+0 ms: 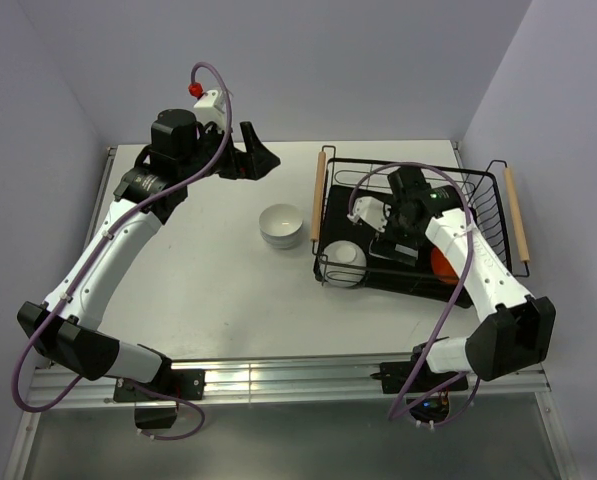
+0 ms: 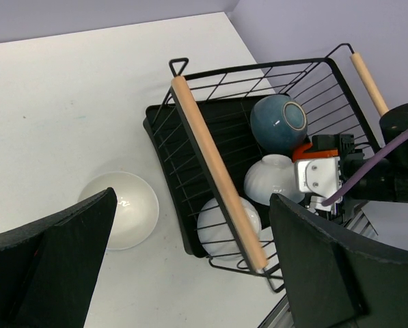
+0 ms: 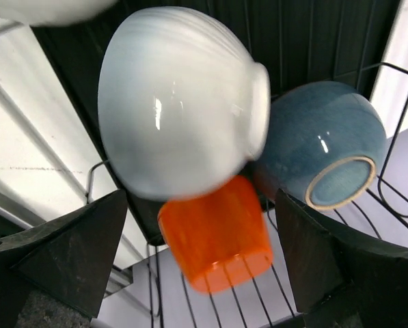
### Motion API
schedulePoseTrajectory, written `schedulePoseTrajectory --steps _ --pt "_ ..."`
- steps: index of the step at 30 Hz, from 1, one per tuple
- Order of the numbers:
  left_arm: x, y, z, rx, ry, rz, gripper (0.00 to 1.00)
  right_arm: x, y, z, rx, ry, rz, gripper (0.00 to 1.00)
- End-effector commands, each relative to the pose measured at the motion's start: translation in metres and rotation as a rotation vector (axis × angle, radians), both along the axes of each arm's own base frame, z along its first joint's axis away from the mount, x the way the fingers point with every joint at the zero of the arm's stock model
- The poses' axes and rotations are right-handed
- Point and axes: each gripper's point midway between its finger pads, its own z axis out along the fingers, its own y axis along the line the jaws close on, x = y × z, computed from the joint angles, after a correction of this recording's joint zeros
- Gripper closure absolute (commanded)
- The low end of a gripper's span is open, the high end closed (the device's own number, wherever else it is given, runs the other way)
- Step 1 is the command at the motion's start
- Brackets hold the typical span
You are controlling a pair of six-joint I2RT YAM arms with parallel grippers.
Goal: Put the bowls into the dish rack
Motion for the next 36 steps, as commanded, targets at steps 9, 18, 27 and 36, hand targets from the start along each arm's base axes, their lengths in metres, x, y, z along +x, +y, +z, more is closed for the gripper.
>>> schedulePoseTrajectory --steps 9,18,27,36 --pt "0.0 0.003 0.015 -0.012 -0.043 -0.003 0.01 0.007 0.009 0.005 0.047 -0.013 -0.033 0.07" --pt "-0.003 -0.011 -0.01 -0.02 0.041 -0.059 0.11 0.026 0.029 0.049 0.272 -0.047 -0.13 0.09" --pt "-0.023 -0.068 -0.053 -0.103 0.223 -0.219 0.33 0.047 0.015 0.108 0.504 -0.149 -0.302 0.11" --pt "-0.029 -0.115 -0.1 -0.071 0.371 -0.271 0.31 0.034 -0.037 0.113 0.514 -0.194 -0.45 0.11"
